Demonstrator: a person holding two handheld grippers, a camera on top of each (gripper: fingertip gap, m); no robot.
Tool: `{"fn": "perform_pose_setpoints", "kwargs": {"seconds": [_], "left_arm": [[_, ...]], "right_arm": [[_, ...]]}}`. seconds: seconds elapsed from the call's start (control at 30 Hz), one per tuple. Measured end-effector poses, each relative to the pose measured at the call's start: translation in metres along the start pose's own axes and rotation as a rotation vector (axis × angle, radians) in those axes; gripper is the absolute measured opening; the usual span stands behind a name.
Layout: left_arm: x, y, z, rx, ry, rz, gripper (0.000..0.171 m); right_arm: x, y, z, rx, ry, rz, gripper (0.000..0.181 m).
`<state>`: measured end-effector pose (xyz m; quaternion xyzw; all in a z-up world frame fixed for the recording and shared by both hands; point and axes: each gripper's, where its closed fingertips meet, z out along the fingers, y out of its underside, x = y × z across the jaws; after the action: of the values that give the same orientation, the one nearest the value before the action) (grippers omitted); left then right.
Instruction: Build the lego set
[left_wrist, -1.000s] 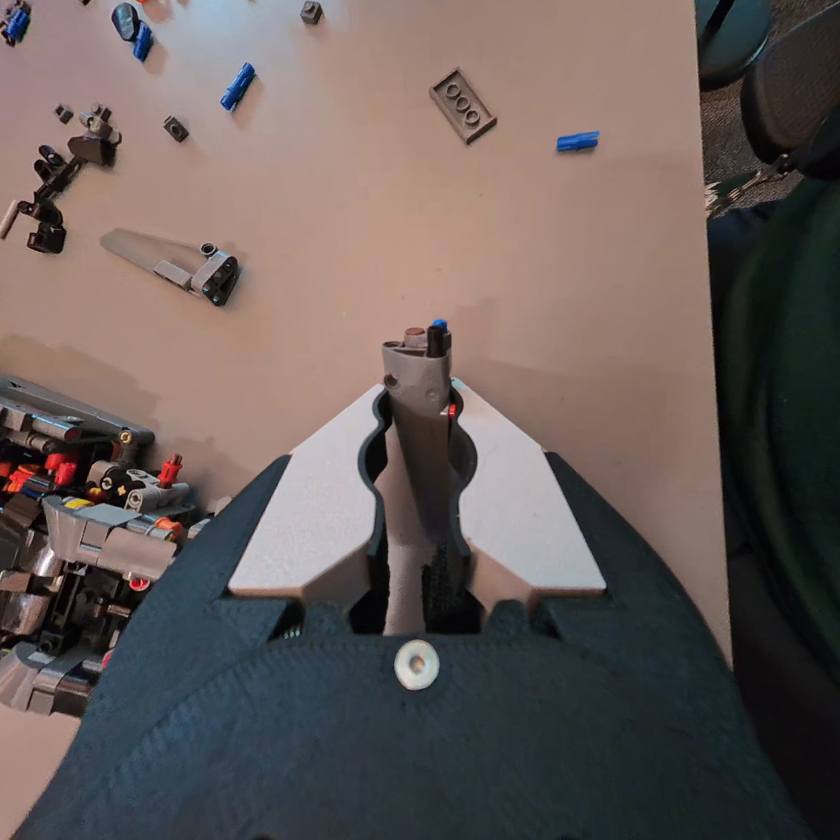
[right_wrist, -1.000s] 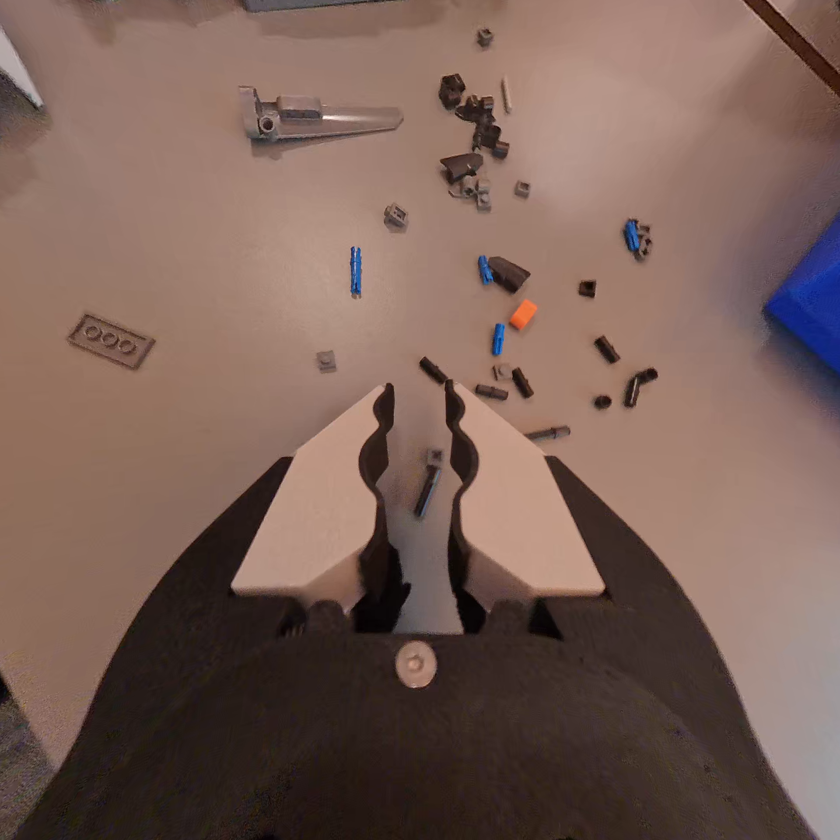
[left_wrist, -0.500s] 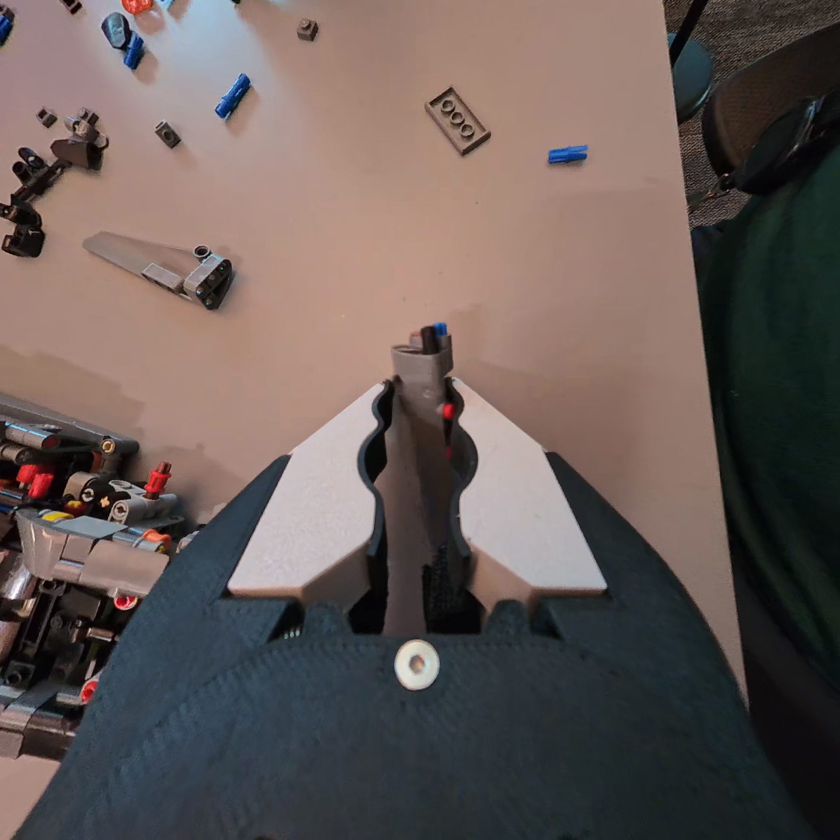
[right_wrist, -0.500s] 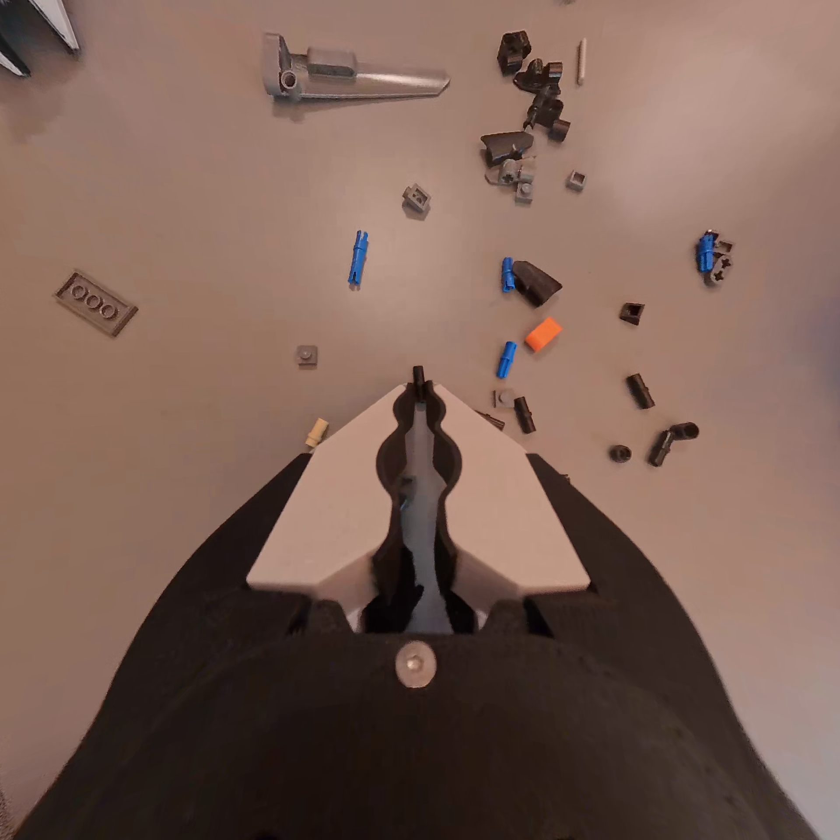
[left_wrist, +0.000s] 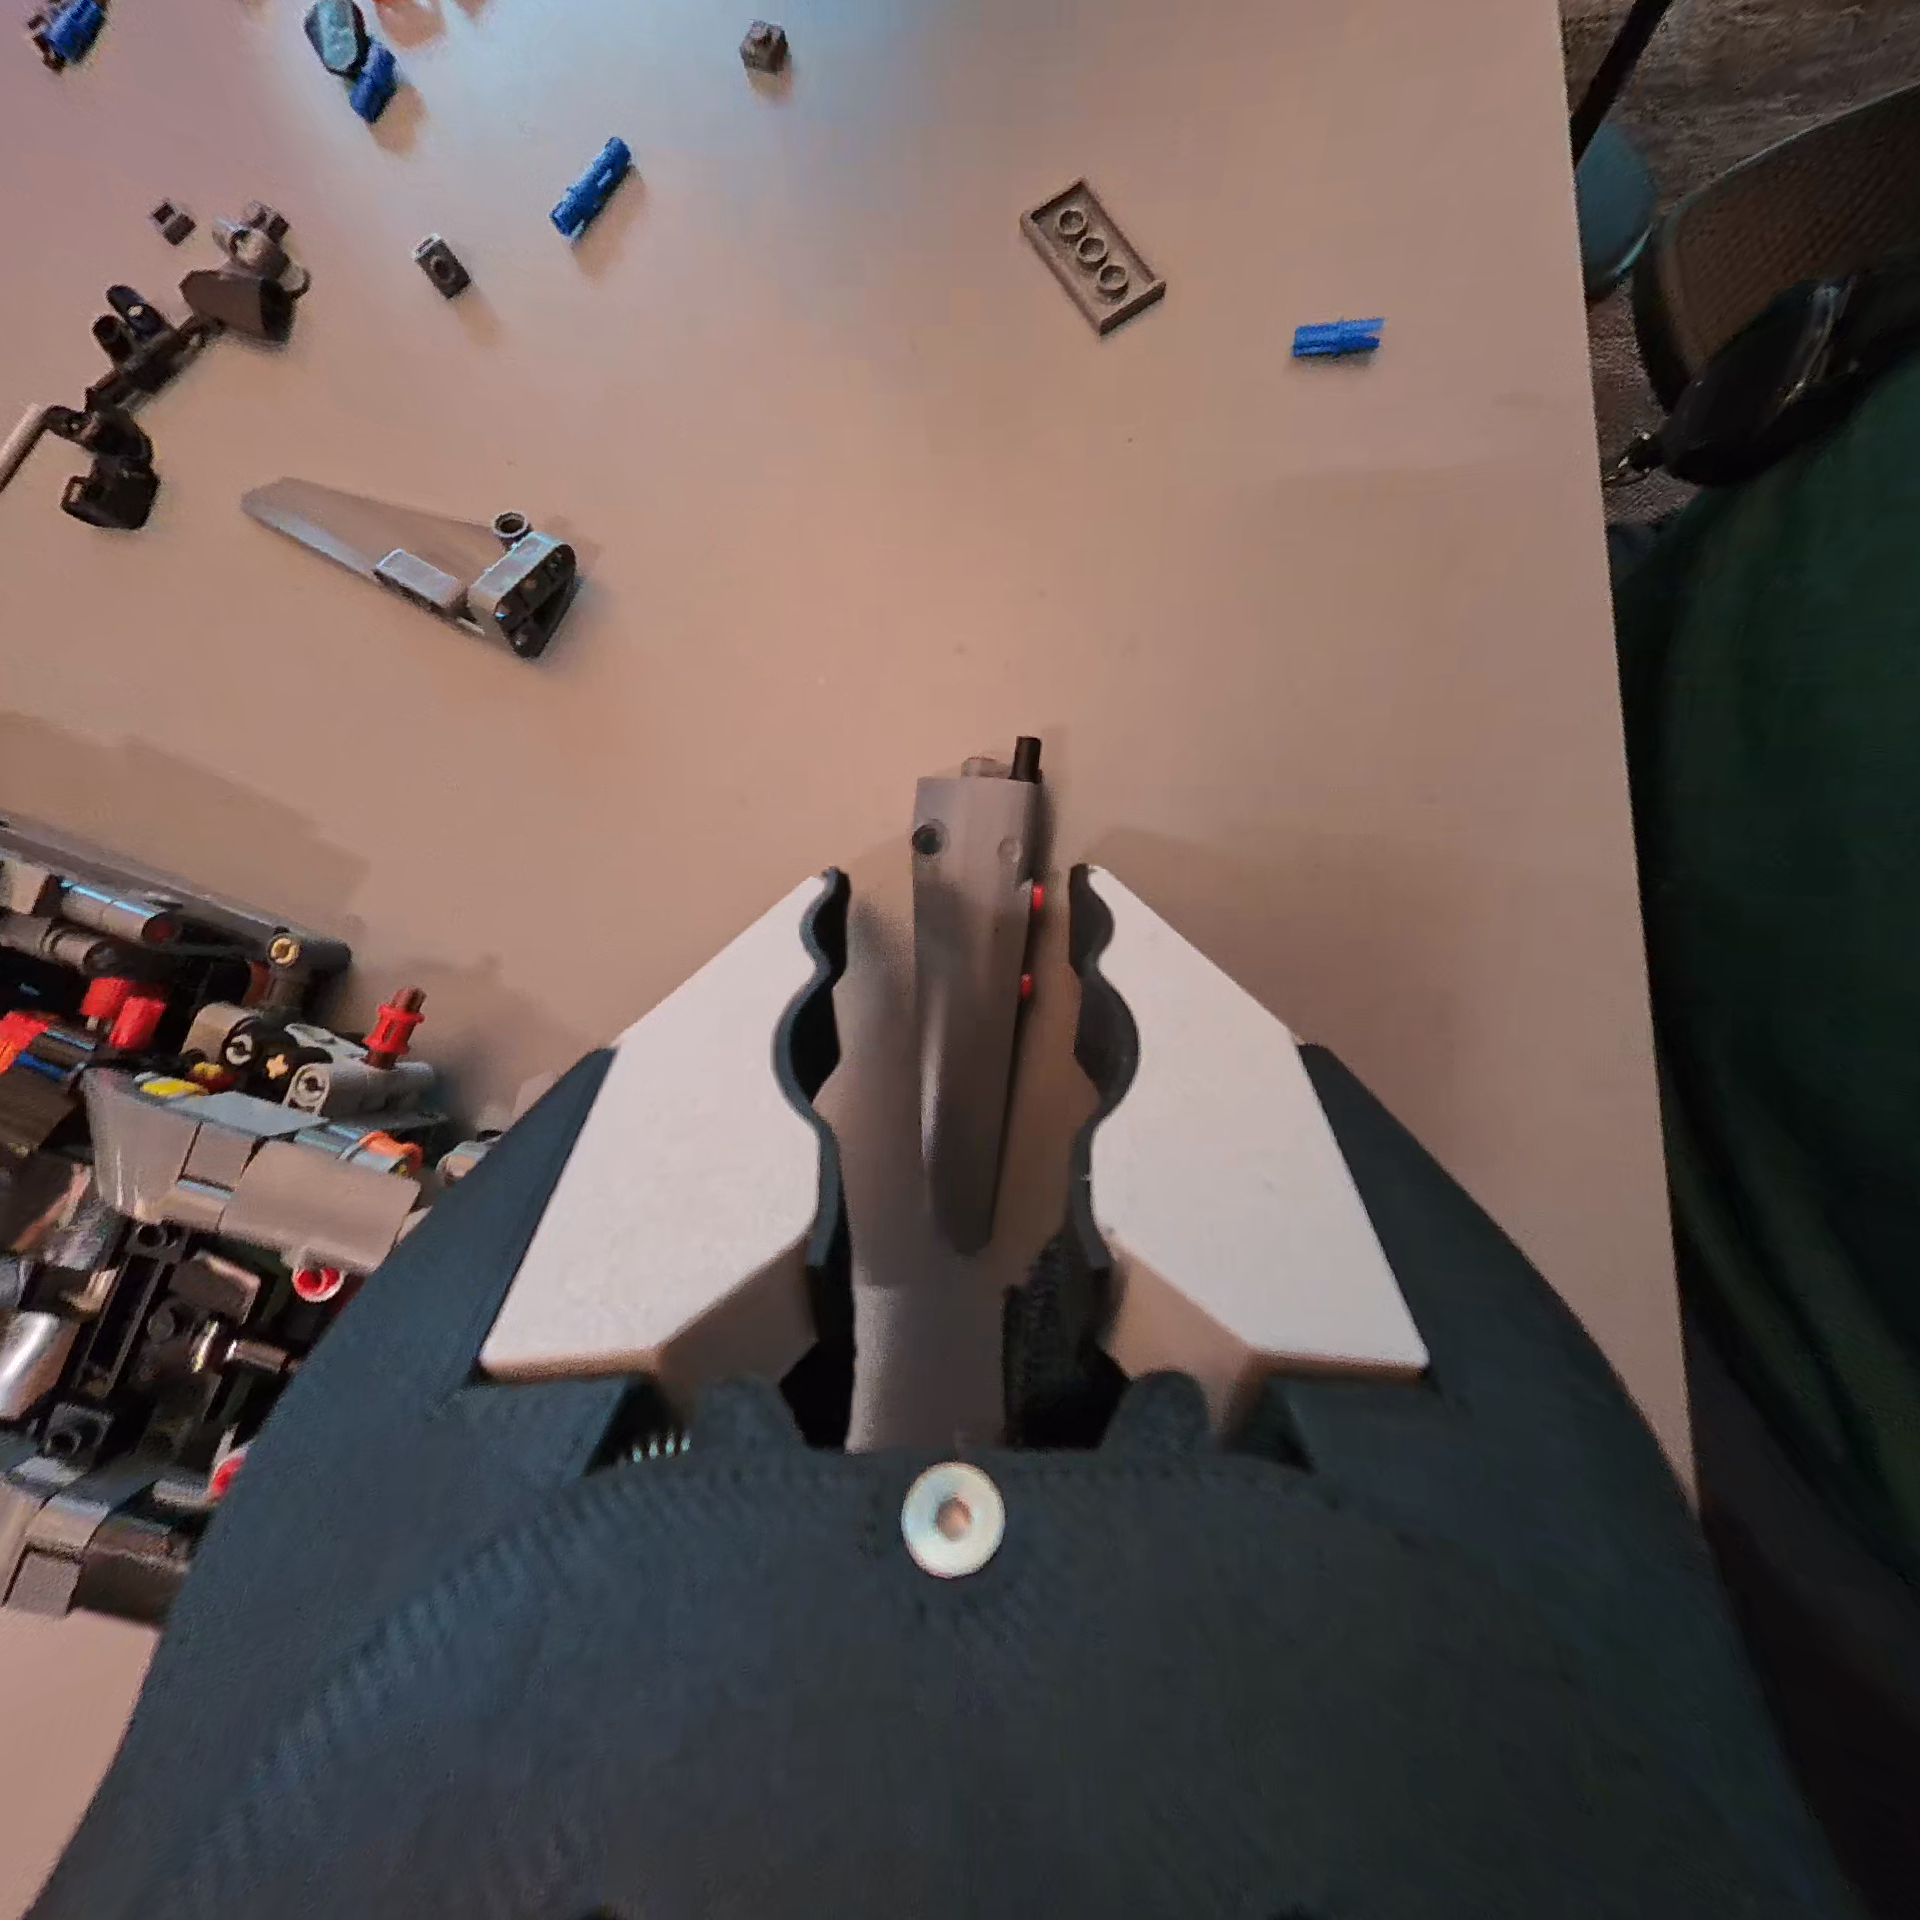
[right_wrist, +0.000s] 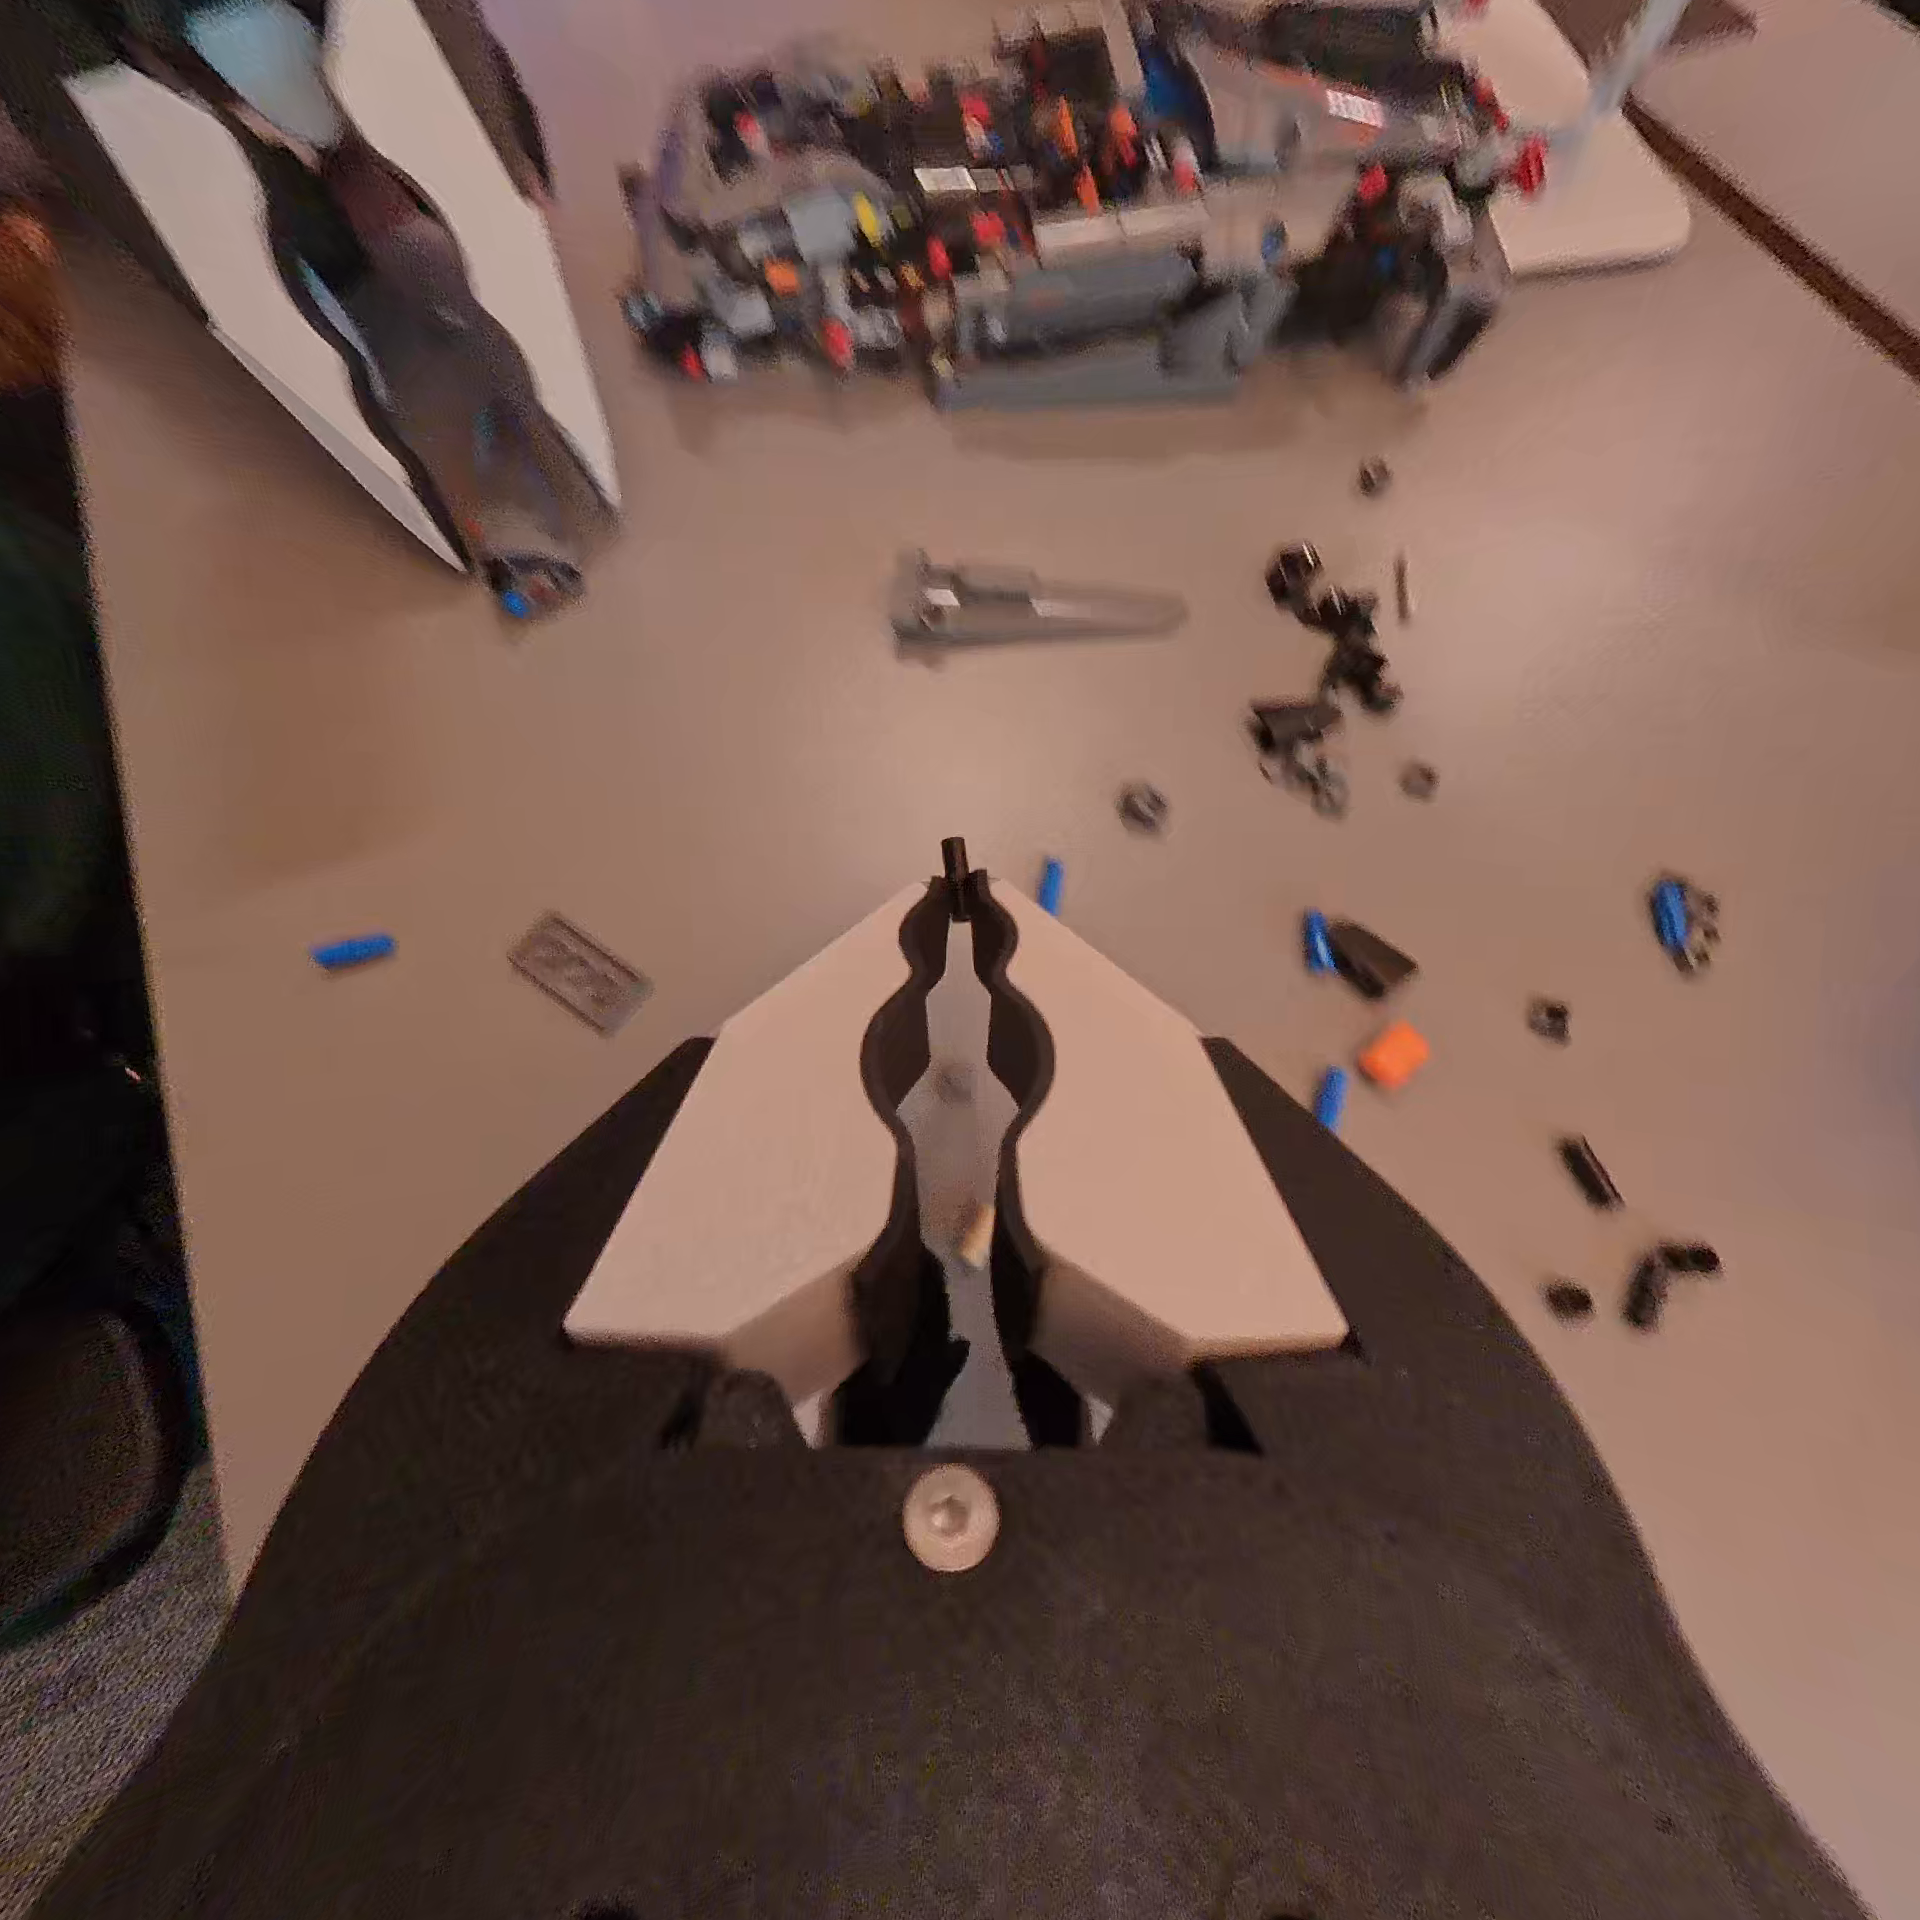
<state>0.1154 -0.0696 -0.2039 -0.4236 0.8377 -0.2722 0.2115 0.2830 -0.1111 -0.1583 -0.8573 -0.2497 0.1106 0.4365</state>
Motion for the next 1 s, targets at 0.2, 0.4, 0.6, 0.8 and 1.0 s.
{"fn": "perform_pose_setpoints", "kwargs": {"seconds": [0.2,0.4,0.6,0.8,1.0], "left_arm": [[-0.022,-0.042,-0.027,0.159,-0.234,0.102,0.036],[-0.027,-0.077,-0.031,0.19,-0.416,0.334,0.03],[-0.022,-0.089,-0.023,0.198,-0.444,0.439,0.019],[-0.022,-0.086,-0.019,0.173,-0.448,0.452,0.005],[-0.029,-0.092,-0.027,0.212,-0.492,0.424,0.003]], "right_arm": [[-0.058,-0.051,0.024,0.143,-0.223,0.028,0.001],[-0.083,-0.069,0.042,0.163,-0.441,0.128,0.001],[-0.095,-0.076,0.05,0.151,-0.548,0.176,0.002],[-0.092,-0.076,0.052,0.153,-0.597,0.214,0.001],[-0.085,-0.089,0.047,0.242,-0.638,0.296,0.002]]}}
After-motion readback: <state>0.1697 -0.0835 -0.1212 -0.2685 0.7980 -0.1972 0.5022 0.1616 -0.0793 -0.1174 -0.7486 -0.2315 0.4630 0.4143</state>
